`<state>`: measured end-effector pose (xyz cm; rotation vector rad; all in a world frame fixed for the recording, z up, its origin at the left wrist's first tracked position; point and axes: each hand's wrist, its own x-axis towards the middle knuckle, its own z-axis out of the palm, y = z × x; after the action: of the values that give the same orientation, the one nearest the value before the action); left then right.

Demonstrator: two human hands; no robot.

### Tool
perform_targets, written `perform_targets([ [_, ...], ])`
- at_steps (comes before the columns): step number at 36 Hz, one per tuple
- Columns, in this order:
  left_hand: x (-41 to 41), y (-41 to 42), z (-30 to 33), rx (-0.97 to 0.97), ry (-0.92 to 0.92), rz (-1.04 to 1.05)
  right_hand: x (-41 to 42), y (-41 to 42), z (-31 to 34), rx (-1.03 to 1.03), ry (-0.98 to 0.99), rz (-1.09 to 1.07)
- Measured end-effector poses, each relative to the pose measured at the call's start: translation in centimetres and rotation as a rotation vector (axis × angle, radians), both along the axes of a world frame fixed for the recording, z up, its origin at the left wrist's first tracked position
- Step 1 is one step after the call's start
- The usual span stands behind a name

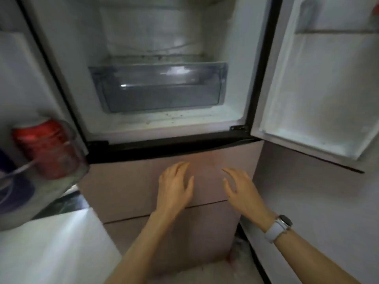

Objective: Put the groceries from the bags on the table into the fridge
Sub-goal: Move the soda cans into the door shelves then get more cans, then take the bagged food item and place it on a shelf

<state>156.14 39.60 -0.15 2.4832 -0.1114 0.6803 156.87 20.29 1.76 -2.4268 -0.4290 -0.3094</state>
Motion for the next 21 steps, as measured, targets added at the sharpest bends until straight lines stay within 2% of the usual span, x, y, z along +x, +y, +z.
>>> perform_targets([
  [6, -13.2, 4.5, -7.2, -0.031, 0.251, 0.373, -6.0, 4.6, -7.3, -0.038, 0.226, 0.317],
  [11, -27.2, 5.4, -11.1, -0.103, 0.365, 0.718, -14.0, 10.0, -10.6, -0.084, 0.337, 0.628],
  [16, -40.2, 5.9, -11.9, -0.144, 0.45, 1.049, -22.9, 15.9, -11.3, -0.156, 0.418, 0.947],
  [21, -50.7, 6.9, -10.4, -0.215, 0.405, 1.325, -31.9, 21.1, -11.2, -0.19, 0.38, 1.242],
])
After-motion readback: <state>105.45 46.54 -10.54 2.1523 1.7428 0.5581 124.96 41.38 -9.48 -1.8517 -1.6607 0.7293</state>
